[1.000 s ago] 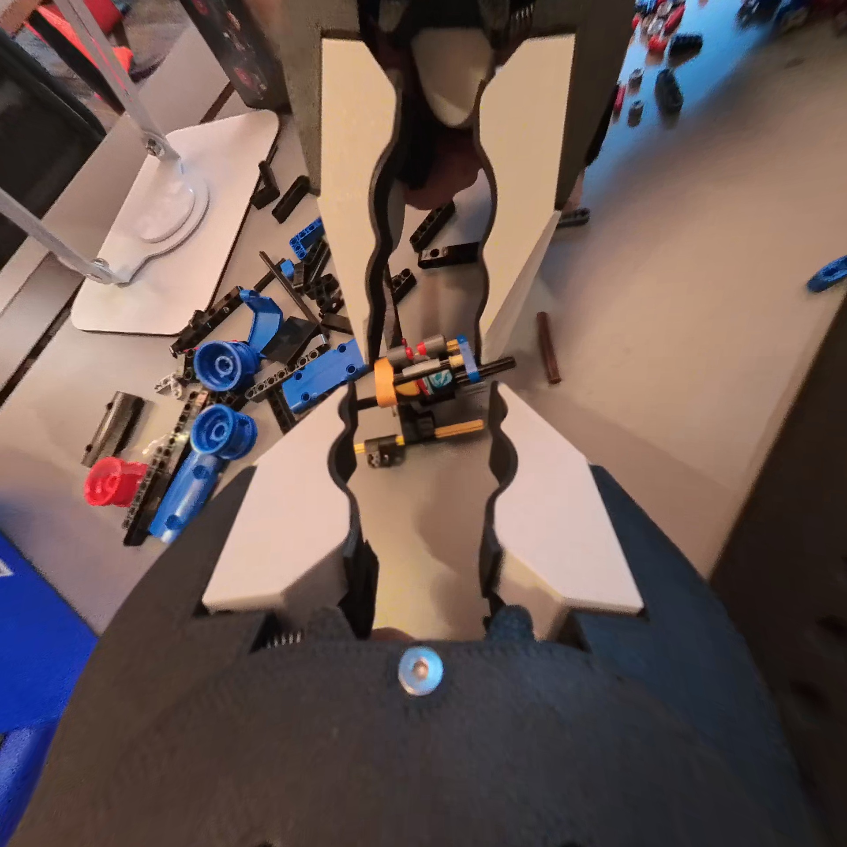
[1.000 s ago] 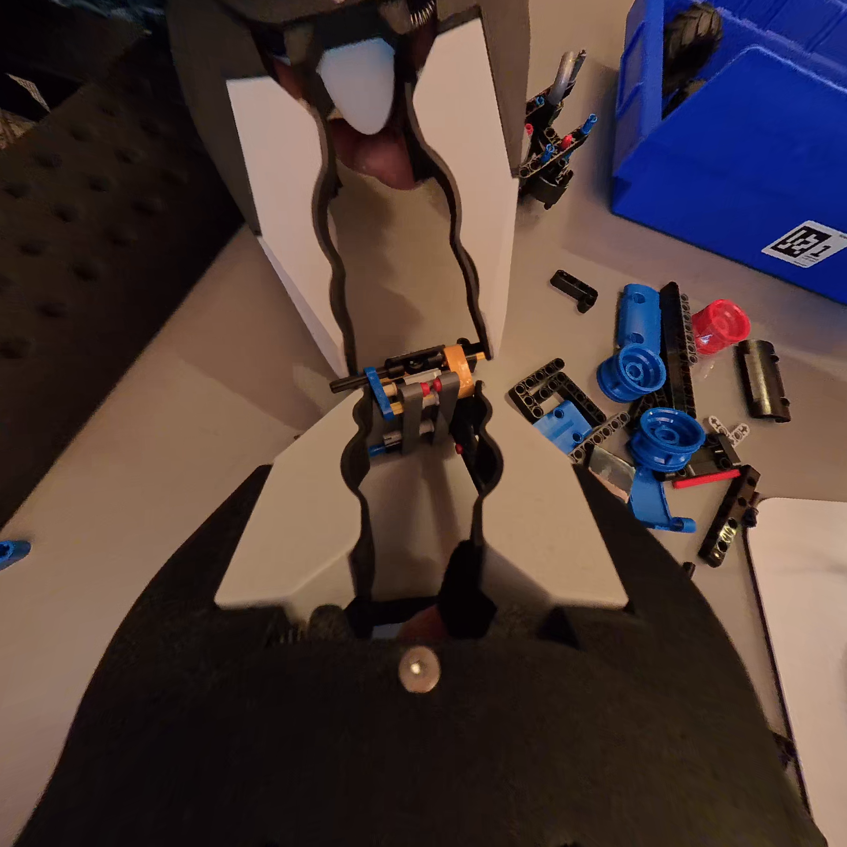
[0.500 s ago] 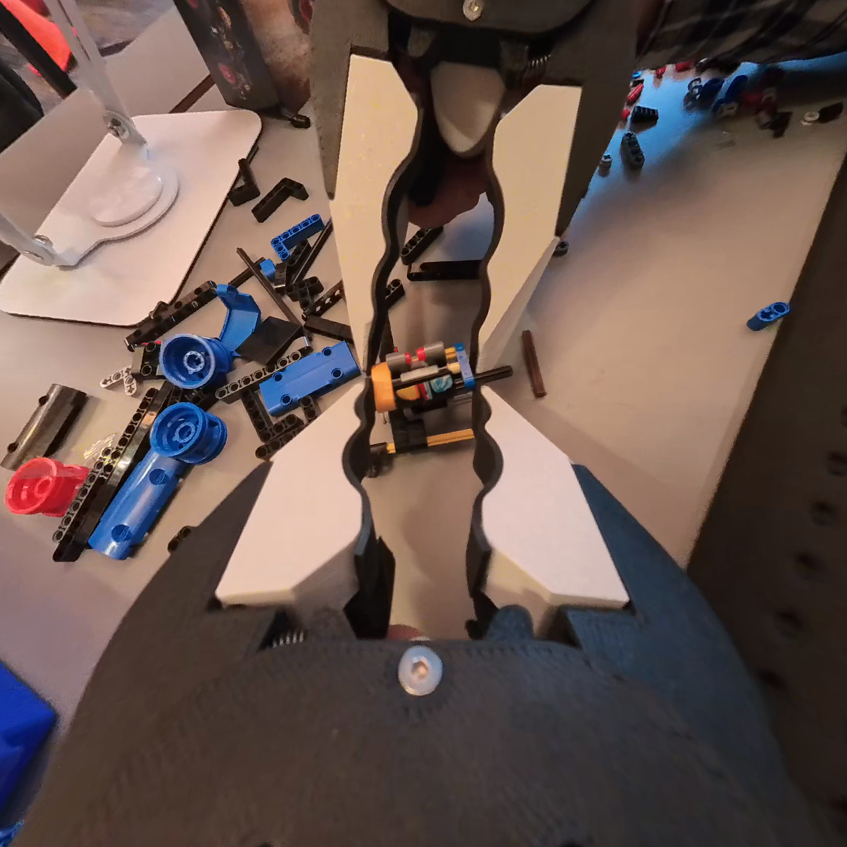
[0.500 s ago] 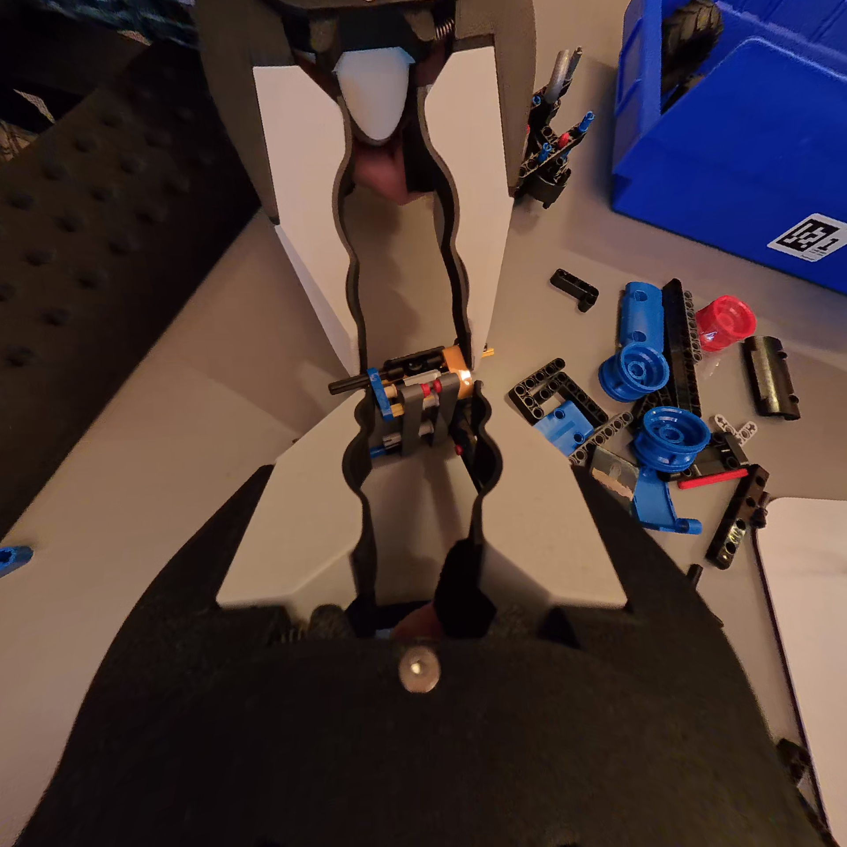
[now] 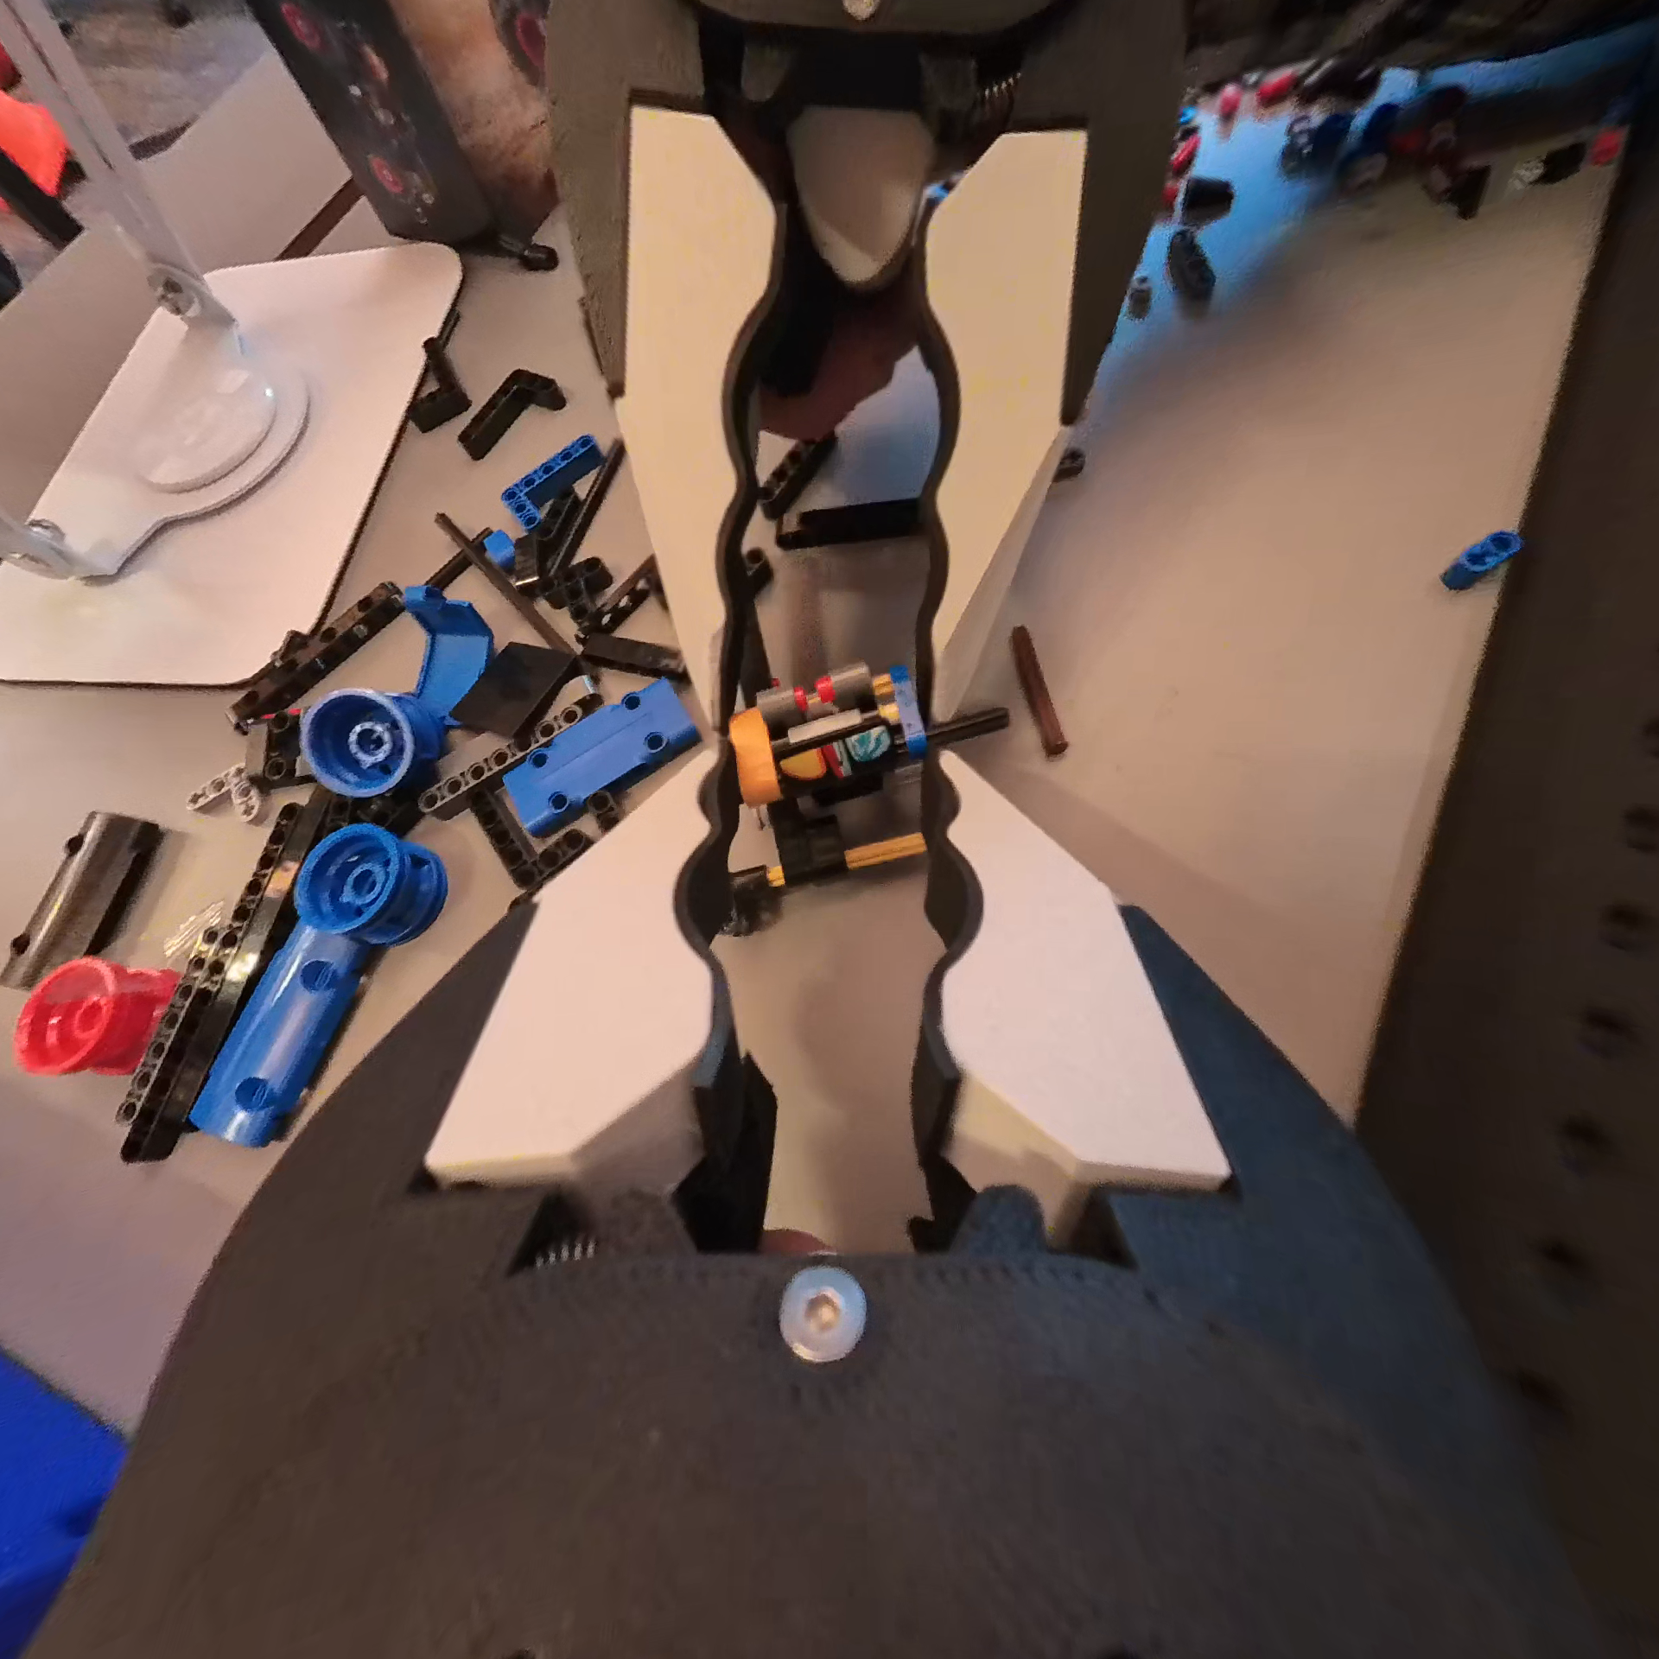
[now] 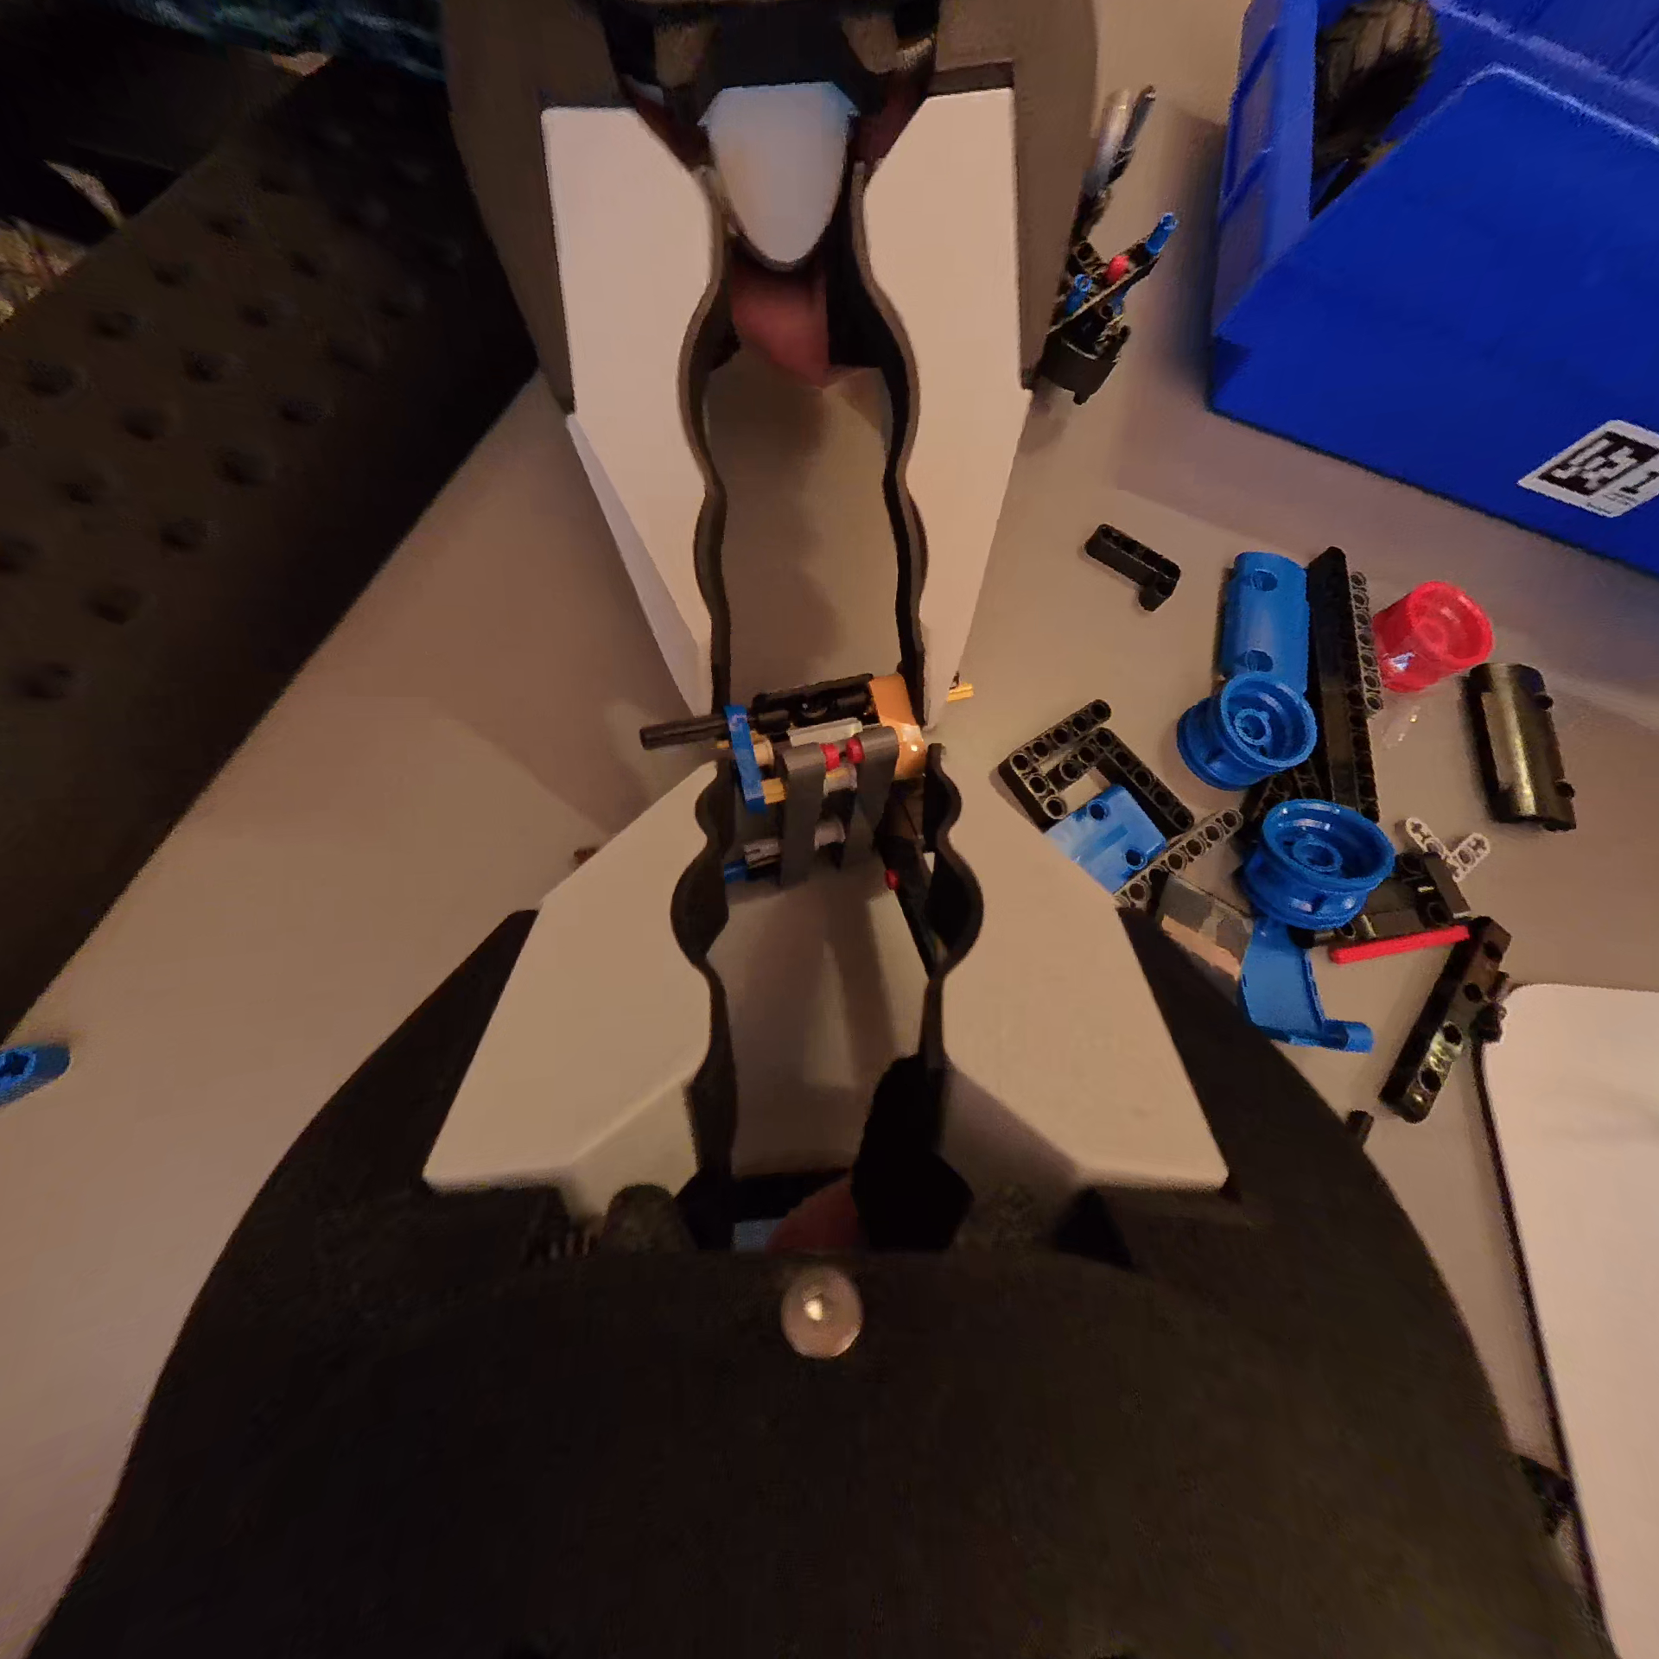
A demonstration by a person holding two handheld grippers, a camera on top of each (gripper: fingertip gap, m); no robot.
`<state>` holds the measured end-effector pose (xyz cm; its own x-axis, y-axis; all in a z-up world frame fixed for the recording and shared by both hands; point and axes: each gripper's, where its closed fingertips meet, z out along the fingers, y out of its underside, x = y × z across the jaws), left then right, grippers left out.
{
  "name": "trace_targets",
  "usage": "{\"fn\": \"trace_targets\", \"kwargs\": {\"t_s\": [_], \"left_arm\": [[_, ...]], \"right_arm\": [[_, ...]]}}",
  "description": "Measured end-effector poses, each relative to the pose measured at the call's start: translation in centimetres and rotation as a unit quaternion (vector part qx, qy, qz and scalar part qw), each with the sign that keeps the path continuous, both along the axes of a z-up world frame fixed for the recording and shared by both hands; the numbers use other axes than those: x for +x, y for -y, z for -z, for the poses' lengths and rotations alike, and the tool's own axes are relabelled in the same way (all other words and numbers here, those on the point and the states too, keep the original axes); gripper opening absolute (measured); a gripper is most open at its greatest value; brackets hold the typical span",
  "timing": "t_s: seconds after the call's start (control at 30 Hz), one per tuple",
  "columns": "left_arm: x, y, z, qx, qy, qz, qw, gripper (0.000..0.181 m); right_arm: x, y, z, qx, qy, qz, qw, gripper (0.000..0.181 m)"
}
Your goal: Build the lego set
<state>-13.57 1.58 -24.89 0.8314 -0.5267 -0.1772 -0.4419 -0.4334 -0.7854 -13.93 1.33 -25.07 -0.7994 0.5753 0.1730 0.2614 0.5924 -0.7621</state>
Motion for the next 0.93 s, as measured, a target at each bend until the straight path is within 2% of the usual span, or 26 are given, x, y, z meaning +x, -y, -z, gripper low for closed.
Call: {"fn": "trace_targets", "kwargs": {"t_s": [0.43, 0.67, 0.83, 0.93], "left_arm": [[0.79, 0.31, 0.19, -0.01, 0.019, 0.046, 0.999, 0.04], [0.65, 0.33, 0.25, -0.019, 0.009, 0.055, 0.998, 0.036], [0.65, 0.37, 0.24, -0.016, 0.017, 0.052, 0.998, 0.037], [0.79, 0.43, 0.23, -0.015, 0.016, 0.055, 0.998, 0.038]], "right_arm": [[0.62, 0.22, -0.06, -0.01, 0.018, -0.06, 0.998, 0.037], [0.52, 0.29, -0.12, -0.004, 0.026, -0.07, 0.997, 0.035], [0.68, 0.29, -0.26, -0.028, 0.041, -0.052, 0.997, 0.039], [1.13, 0.4, -0.31, -0.032, 0.046, -0.066, 0.996, 0.042]]}}
